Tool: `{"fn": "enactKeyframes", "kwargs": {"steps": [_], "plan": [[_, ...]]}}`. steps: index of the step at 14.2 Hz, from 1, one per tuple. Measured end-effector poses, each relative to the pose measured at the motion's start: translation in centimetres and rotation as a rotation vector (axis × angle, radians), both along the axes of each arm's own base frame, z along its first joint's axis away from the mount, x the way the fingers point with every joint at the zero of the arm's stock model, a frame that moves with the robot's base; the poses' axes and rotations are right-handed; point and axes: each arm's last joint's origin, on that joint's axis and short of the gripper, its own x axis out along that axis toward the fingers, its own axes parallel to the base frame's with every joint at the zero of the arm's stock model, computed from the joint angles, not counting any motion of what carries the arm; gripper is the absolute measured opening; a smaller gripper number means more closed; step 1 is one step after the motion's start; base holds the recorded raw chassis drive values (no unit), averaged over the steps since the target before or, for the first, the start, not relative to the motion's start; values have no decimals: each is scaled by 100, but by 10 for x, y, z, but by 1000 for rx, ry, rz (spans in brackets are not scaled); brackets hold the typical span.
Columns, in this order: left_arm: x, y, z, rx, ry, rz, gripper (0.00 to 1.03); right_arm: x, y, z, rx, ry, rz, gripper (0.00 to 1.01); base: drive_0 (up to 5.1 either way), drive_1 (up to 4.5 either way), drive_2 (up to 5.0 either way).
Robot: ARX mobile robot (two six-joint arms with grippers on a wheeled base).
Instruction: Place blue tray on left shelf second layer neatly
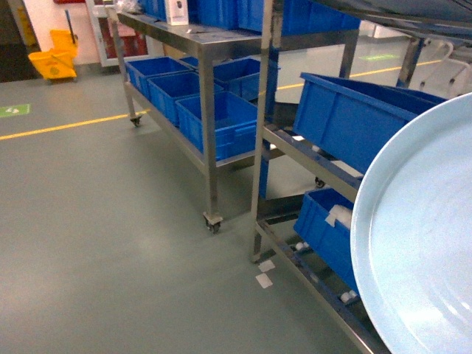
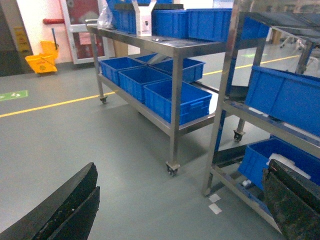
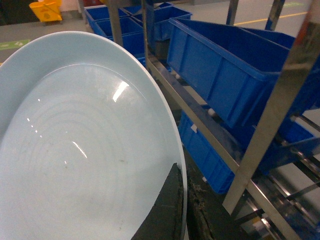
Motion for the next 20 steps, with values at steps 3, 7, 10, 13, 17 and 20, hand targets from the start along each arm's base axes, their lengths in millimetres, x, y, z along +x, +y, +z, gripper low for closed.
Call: {"fn": "enactKeyframes", "kwargs": {"steps": [3, 7, 10, 13, 17, 20], "plan": [[0, 0, 0, 0, 1, 0, 98, 0, 0, 1, 0, -5, 1, 2, -161, 158, -480], [0, 0, 1, 0, -5, 1, 98, 0, 0, 0, 0, 0, 1, 2, -157, -48, -265], [0, 0, 0, 0, -1, 0, 98, 0, 0, 0, 0, 0, 1, 2, -169, -169, -169], [0, 0, 0, 0, -1, 0, 98, 0, 0, 0, 0, 0, 1, 2, -158, -158, -158], [0, 0, 0, 0, -1, 0, 98, 0, 0, 0, 0, 0, 1, 2, -160, -160, -160], [0, 0, 0, 0, -1, 0, 98, 0, 0, 0, 0, 0, 1, 2, -165, -165, -165]]}}
